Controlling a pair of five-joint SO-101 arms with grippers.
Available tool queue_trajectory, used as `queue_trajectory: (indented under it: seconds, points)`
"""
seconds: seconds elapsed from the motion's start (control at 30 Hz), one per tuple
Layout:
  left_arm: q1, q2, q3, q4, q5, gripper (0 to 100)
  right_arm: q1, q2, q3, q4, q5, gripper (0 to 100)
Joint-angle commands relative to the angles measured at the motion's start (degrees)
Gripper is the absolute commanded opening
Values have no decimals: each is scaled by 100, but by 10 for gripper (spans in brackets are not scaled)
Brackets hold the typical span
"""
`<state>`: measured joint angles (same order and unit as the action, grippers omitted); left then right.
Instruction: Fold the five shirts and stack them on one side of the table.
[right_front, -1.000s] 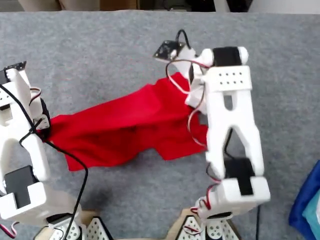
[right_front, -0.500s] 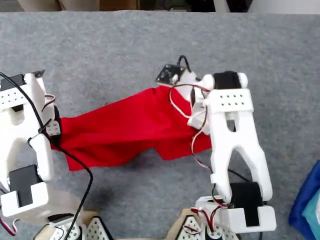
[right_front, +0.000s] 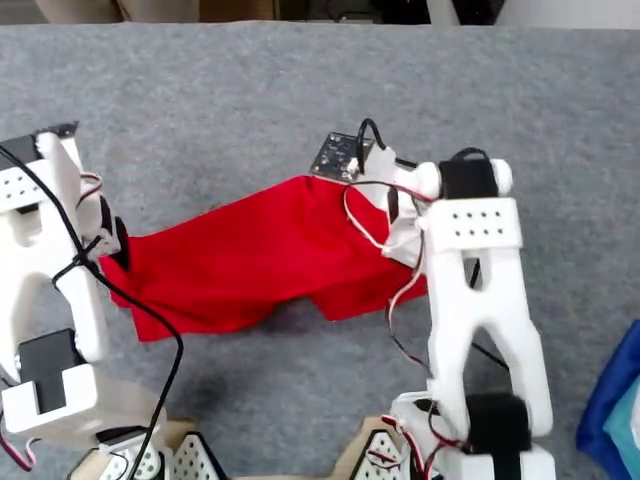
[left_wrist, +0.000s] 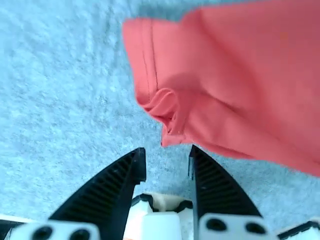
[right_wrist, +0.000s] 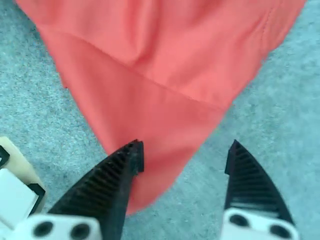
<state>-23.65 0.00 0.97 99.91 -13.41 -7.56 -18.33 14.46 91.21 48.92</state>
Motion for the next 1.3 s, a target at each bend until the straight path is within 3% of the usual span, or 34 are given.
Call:
queue_trajectory:
  seconds: [0.0, 0.23, 0.4, 0.5, 0.6, 0.67, 0.77, 0.9, 1.07, 1.27]
  points:
    - [-149, -286, -695, 88, -26, 153, 75, -505, -400, 62, 62, 271]
    - [202, -286, -1424, 88, 668, 153, -154, -637, -936, 246, 9, 271]
    - [1160, -233, -1521, 88, 1477, 153, -400, -453, -1349, 53, -255, 268]
    - [2066, -180, -1521, 62, 1811, 153, -453, 180, -1376, -536, -448, 184]
    - [2822, 57, -1468, -211, 1802, 144, -611, 1042, -1657, -976, -510, 19]
    - [2980, 400, -1354, -580, 1635, 101, -690, 1640, -2018, -1108, -686, 22]
    - [2822, 1165, -1116, -1178, 1538, 21, -796, 2642, -2747, -1152, -712, 16]
    - [2312, 2440, -1073, -1732, 1574, 21, -787, 4040, -3943, -1116, -712, 5]
    - [1837, 3547, -1600, -1178, 1574, 19, -743, 5666, -5393, -1099, -905, 5]
    - [1319, 3697, -1767, -941, 1284, 19, -462, 7257, -6932, -695, -888, 5]
